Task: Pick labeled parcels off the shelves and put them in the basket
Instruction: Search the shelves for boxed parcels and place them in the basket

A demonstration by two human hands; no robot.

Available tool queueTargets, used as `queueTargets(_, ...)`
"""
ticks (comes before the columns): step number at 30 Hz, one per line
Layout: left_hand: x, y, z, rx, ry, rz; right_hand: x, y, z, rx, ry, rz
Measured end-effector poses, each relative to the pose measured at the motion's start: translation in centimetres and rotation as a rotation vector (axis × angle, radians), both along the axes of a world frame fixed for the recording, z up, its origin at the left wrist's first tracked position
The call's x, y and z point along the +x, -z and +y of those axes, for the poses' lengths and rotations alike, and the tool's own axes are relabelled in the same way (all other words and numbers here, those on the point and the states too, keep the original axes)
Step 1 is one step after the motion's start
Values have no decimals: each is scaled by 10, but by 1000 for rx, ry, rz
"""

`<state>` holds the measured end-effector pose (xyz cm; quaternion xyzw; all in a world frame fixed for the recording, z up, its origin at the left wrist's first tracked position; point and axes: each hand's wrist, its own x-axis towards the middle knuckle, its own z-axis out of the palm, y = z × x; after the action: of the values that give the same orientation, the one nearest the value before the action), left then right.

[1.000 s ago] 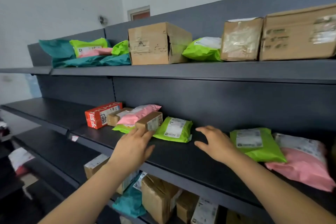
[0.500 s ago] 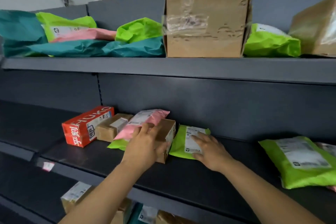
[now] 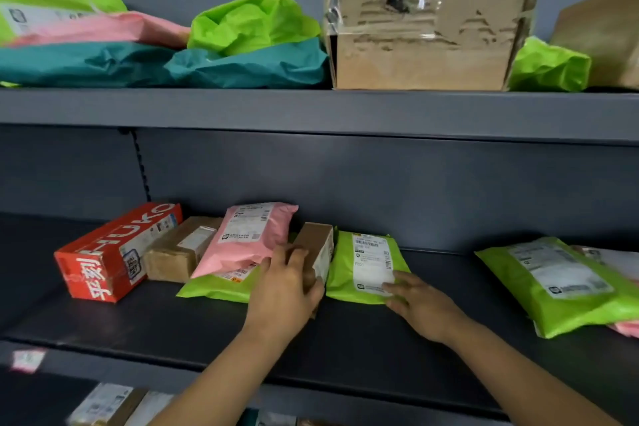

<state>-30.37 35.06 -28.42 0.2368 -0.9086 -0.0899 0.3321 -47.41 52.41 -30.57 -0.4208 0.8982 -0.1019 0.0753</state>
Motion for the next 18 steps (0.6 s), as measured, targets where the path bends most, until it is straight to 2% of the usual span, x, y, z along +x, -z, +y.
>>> queueTargets(7,-8,-8,15,183,107,37,-9,-10,37,46,86,50)
queueTargets(10,-16,-7,27,195,138,2,-13,-14,51,81,174,150)
queueTargets(13,-23,-9,37,381,171,75,-12,-25,64,167,304,283)
queueTargets(16,-25,-13,42,643,163,219,-11,-33,72,76,368,317)
queueTargets(18,-24,-15,42,723,151,309,-10,-37,68,-116,362,255)
